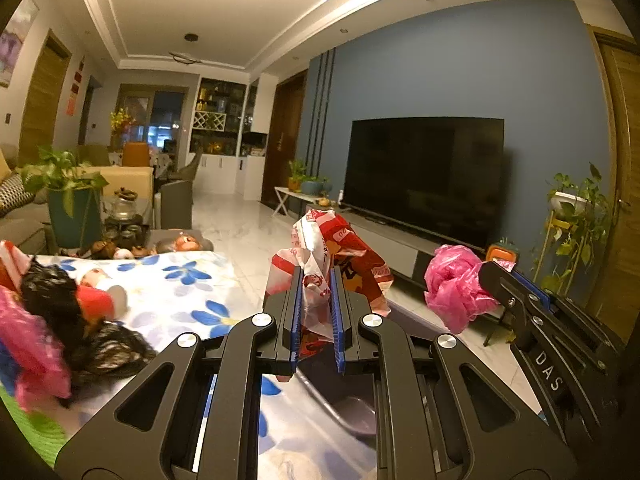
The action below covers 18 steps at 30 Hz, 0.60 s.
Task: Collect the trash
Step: 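Drop the wrapper from the left tool into the bin while the right tool grasps a pink bag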
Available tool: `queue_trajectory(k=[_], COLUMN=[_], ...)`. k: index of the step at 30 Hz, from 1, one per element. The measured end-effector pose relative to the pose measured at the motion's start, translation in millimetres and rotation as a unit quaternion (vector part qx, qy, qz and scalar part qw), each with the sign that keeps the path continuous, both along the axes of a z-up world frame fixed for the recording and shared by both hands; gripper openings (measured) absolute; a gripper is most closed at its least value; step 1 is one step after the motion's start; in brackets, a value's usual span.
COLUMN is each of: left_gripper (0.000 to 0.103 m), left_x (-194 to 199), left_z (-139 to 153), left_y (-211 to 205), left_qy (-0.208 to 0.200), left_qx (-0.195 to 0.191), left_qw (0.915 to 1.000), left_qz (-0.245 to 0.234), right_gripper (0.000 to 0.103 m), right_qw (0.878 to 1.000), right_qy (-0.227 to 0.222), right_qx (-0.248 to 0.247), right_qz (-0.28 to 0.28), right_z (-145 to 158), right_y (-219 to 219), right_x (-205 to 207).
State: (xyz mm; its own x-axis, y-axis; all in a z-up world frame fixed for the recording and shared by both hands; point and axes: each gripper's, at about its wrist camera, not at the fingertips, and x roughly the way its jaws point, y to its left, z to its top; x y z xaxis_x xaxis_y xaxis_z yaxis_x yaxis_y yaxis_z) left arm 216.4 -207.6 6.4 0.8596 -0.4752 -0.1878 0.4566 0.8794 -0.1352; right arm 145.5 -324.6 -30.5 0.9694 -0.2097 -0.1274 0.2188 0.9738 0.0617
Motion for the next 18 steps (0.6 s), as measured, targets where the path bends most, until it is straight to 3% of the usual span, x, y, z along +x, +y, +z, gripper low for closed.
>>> queue_trajectory(k=[18], left_gripper=[0.013], left_x=[35.6], left_z=[-16.6], left_y=[-34.3], left_qy=[0.026], left_qx=[0.008], left_qw=[0.9995], left_qz=[-0.014], right_gripper=[0.009], right_qw=[1.000], right_qy=[0.005], right_qx=[0.022], right_qz=[0.016], right_z=[-3.6], right_y=[-27.4], right_x=[35.3])
